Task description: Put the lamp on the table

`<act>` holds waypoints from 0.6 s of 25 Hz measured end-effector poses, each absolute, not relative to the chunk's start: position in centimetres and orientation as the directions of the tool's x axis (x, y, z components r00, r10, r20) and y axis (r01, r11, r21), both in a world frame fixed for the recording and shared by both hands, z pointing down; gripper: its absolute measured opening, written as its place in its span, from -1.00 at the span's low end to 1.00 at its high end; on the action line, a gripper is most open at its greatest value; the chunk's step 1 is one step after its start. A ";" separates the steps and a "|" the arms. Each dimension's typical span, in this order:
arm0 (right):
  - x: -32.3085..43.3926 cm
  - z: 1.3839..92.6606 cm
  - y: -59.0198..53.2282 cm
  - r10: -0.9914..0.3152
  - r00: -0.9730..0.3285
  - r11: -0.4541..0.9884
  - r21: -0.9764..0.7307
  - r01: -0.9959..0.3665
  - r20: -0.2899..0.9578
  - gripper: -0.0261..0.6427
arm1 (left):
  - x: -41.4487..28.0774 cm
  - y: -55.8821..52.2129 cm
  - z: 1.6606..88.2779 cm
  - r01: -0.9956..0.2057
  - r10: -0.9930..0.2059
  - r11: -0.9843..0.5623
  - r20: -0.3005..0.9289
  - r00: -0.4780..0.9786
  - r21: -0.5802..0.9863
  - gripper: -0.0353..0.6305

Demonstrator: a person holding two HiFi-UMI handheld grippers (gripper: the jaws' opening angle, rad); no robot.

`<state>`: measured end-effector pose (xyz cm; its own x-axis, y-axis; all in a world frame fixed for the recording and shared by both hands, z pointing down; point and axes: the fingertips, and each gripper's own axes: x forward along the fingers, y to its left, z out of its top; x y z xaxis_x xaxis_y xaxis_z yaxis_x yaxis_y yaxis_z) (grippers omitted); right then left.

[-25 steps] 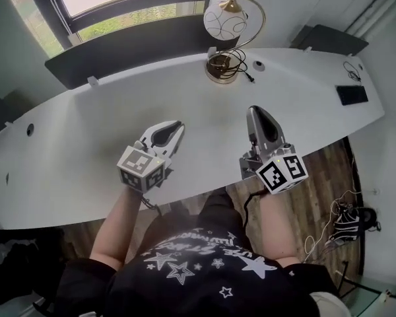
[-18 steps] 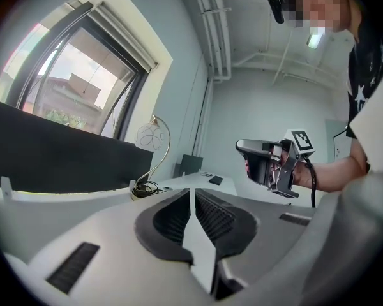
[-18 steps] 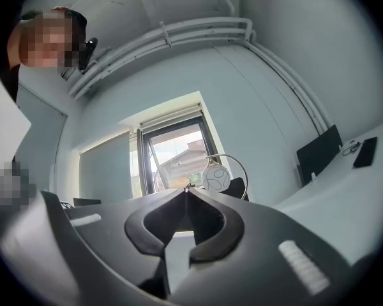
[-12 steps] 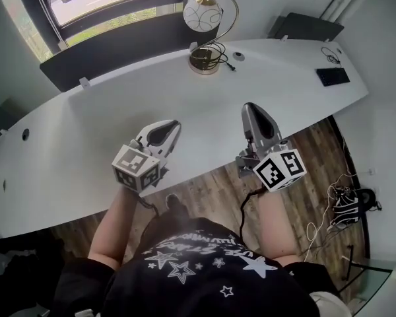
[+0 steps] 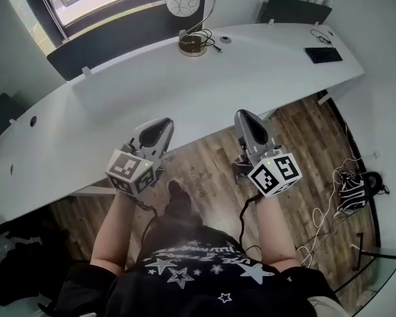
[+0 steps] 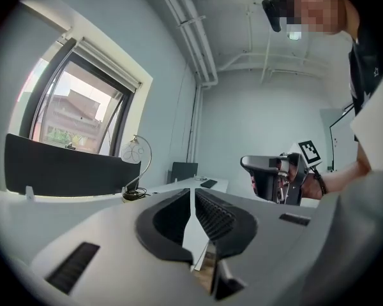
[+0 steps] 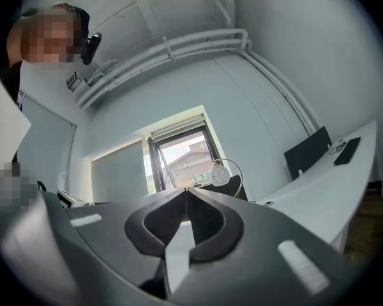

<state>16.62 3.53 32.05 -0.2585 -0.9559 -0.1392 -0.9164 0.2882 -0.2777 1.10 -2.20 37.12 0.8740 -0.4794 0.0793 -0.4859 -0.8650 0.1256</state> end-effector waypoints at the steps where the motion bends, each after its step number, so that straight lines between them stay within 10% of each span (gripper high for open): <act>1: 16.7 32.1 4.3 -0.957 -0.256 0.284 -0.282 -0.916 -0.133 -0.90 | 1.0 -1.3 36.7 -0.492 -0.486 -0.861 0.075 0.871 0.127 -0.81; 15: 11.1 33.2 8.7 -0.960 -0.268 0.279 -0.228 -0.933 -0.077 -0.92 | -1.2 3.2 34.6 -0.442 -0.442 -0.892 0.025 0.897 0.091 -0.83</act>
<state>11.13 8.73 33.18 -0.2684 -0.9602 -0.0773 -0.9328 0.2791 -0.2278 -1.20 3.22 34.61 0.8968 -0.4416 0.0253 -0.4420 -0.8924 0.0912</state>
